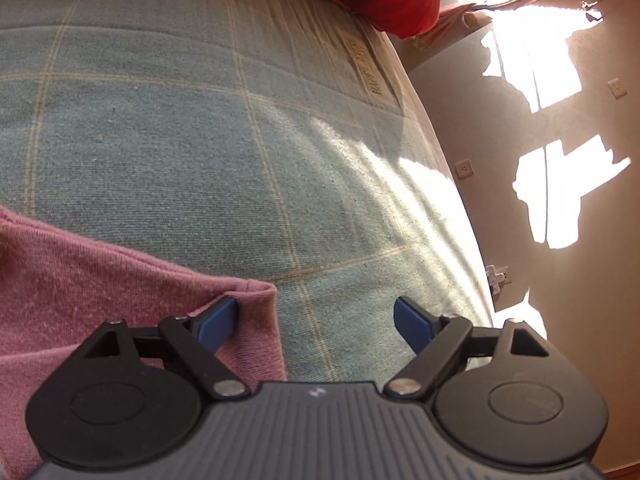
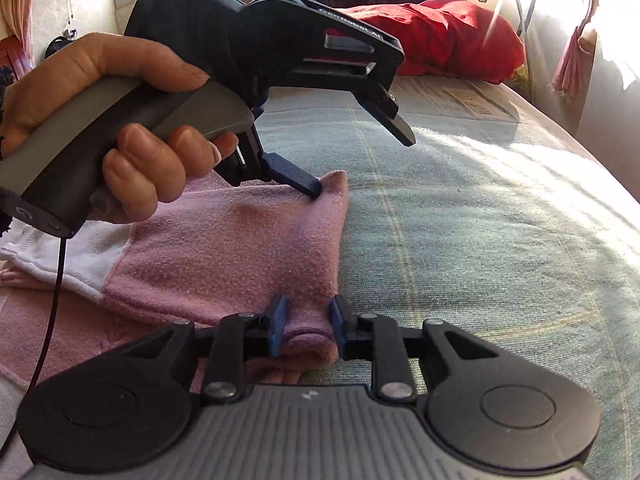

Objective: Fold clothes
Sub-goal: 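Close the right gripper on the pink side edge and lift it, then lay the pink side edge down and open the right gripper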

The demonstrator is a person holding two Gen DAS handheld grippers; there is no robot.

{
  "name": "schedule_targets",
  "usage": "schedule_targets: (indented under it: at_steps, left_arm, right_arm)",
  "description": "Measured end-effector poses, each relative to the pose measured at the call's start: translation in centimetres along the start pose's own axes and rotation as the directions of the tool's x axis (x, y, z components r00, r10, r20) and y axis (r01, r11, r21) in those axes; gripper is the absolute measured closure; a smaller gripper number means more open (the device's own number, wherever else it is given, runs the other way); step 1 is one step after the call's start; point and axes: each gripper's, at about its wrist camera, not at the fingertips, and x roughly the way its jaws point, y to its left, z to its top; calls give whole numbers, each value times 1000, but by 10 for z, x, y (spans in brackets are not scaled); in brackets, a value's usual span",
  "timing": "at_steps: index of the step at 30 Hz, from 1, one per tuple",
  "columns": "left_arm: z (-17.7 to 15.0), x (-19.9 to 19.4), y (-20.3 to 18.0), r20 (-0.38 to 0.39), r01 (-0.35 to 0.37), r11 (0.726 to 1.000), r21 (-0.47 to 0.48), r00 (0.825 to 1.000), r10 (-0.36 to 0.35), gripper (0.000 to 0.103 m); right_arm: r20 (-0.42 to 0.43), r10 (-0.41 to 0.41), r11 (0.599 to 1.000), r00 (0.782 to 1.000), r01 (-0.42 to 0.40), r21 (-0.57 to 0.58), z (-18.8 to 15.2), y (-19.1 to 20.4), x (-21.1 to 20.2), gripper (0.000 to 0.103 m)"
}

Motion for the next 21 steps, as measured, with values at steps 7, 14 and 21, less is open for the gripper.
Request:
schedule_targets:
  at_steps: [7, 14, 21]
  left_arm:
    - [4, 3, -10, 21, 25, 999, 26, 999, -26, 17]
    - [4, -11, -19, 22, 0, 998, 56, 1000, -2, 17]
    - [-13, -75, 7, 19, 31, 999, 13, 999, -32, 16]
  right_arm:
    - [3, 29, 998, 1000, -29, 55, -5, -7, -1, 67]
    - [32, 66, 994, 997, -69, 82, 1, -9, -22, 64]
    - [59, 95, 995, 994, -97, 19, 10, 18, -26, 61]
